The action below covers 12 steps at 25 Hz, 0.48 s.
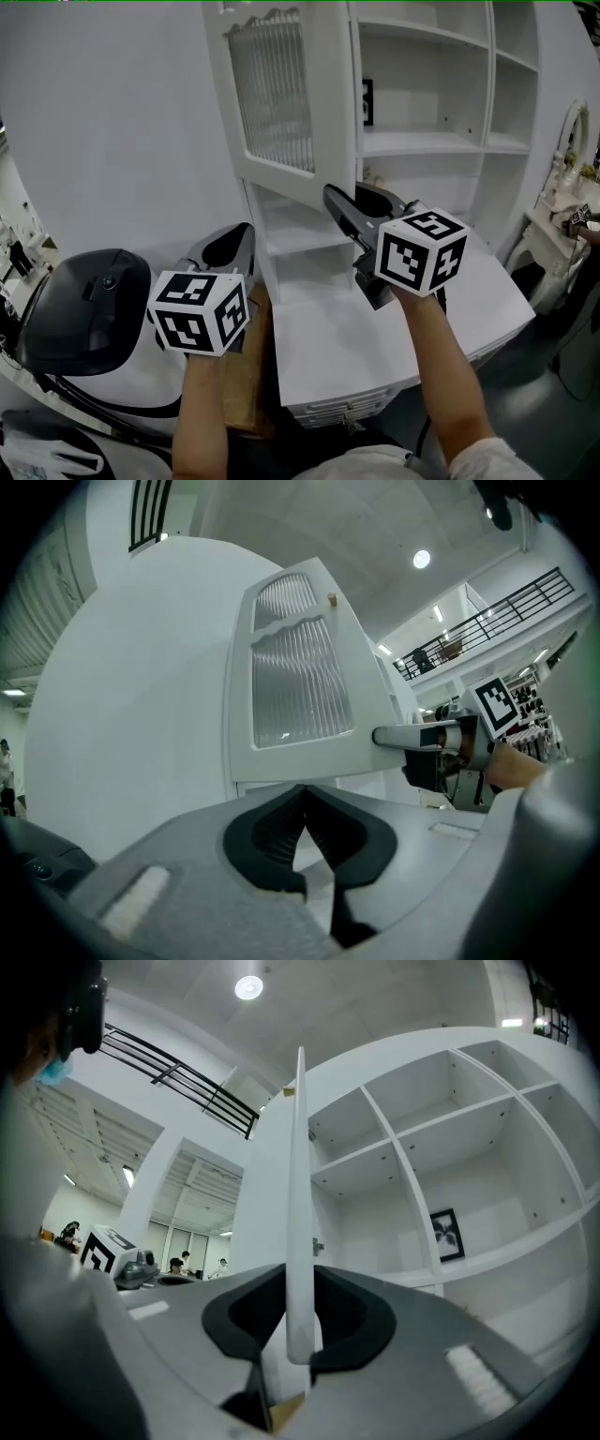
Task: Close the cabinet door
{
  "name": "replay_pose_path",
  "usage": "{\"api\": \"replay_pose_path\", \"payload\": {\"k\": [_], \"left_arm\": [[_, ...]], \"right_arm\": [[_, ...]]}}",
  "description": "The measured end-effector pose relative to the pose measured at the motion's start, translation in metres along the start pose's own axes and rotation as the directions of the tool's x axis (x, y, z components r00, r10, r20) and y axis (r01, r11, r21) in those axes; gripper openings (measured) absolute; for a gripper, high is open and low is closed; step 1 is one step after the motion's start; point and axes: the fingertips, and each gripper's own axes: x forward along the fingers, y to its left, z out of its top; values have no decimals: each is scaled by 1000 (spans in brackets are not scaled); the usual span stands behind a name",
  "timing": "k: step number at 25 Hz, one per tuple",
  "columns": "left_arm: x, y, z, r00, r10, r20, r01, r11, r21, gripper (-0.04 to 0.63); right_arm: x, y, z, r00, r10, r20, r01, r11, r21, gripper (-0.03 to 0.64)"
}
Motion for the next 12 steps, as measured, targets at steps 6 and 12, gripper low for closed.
{"api": "replay_pose_path", "payload": {"k": [6,12], "left_arm": [[14,2,-3,1000,-5,-3,5,1000,2,0],[36,1,-5,1000,-14,-7,14,1000,13,0]], "right_arm": [[3,-17,-1,1000,-11,13,11,1000,9,80],[7,-41,-2,999,-25,33,24,1000,18,92]]}}
